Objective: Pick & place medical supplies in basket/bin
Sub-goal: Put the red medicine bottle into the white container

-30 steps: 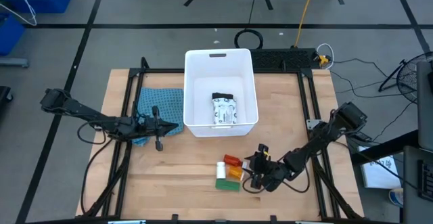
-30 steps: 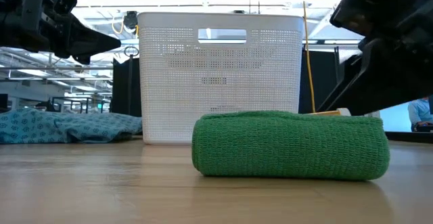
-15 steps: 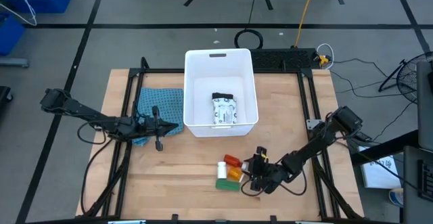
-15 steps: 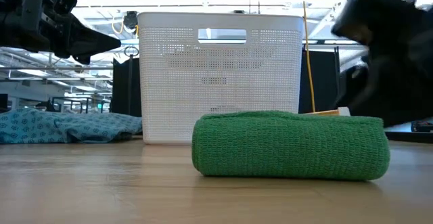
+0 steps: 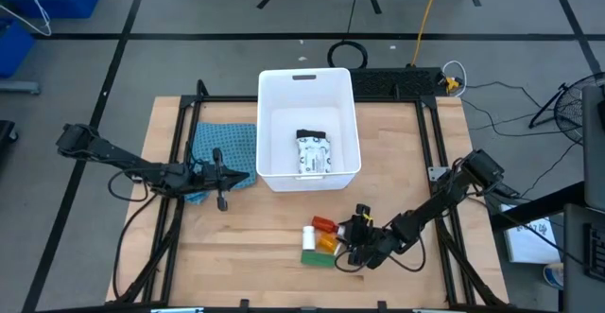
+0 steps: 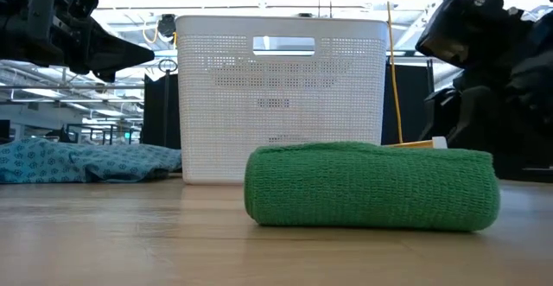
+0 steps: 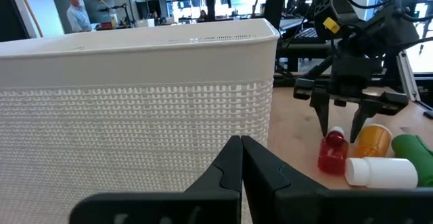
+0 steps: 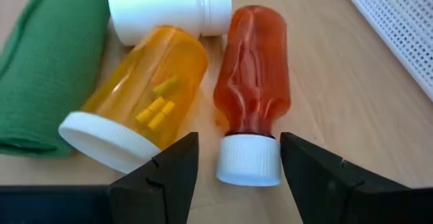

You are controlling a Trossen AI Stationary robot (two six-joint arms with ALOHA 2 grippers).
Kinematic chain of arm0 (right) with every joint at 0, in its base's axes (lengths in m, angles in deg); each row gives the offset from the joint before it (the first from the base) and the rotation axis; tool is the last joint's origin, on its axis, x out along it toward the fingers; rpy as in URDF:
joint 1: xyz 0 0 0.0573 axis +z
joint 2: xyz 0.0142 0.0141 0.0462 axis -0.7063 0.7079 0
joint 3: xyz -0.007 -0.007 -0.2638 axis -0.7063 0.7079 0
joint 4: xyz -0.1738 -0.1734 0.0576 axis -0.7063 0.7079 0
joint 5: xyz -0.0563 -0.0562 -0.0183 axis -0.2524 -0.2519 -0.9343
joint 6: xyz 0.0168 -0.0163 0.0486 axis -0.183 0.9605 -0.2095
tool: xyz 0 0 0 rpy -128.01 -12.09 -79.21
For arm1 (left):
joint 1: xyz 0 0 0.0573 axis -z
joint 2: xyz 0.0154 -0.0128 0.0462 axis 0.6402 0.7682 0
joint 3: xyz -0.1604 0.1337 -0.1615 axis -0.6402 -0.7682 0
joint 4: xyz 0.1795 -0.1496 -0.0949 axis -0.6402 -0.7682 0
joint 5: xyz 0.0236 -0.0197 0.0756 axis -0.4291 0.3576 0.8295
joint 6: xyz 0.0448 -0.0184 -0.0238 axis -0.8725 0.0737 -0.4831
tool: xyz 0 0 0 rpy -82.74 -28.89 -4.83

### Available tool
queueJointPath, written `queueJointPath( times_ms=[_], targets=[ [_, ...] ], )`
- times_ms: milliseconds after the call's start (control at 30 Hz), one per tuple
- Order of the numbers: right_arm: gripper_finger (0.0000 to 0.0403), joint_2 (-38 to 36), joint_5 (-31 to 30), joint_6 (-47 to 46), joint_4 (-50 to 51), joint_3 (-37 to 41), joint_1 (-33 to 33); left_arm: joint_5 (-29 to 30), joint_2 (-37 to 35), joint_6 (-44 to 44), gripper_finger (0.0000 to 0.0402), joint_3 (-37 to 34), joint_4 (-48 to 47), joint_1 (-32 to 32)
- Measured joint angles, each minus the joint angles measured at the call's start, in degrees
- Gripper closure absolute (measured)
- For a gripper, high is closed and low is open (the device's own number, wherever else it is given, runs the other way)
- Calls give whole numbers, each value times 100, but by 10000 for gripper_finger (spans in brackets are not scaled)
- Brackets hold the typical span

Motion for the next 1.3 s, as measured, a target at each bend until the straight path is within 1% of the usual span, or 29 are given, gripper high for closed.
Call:
queueJointPath(
  times_ms=[100,300,367,500,567,633,700,833,933,1000,1133,1233,1300],
  targets=[
    [219,0,2,92,-48,0,-8,0,0,0,398,0,0,0],
    [280,-4,159,109,-48,0,-43,1,-1,0,398,0,0,0],
    [293,-4,157,173,-52,0,-43,0,-2,0,398,0,0,2],
    [293,-29,154,339,-34,0,-58,2,-2,0,398,0,0,0],
    [287,-93,164,444,22,2,-88,2,-2,0,398,0,0,0],
    [276,-249,168,587,86,2,-119,2,-1,0,398,0,0,0],
    [273,-494,168,834,169,2,-147,2,-1,0,398,0,0,1],
    [287,-1156,277,1802,373,5,-148,2,-2,0,398,0,0,0],
    [293,-1803,771,2729,239,169,-150,2,0,0,398,0,-3,0],
    [293,-2296,1143,3149,74,402,-221,2,0,-2,398,0,-1,0],
    [285,-3569,1648,3539,-203,1016,-496,2,-1,-2,398,0,-3,2],
    [288,-4652,1814,3666,-482,1606,-681,2,0,-2,398,0,-3,2],
    [293,-5334,1807,3751,-909,2057,-751,2,-1,-2,398,0,-3,2]
  ],
)
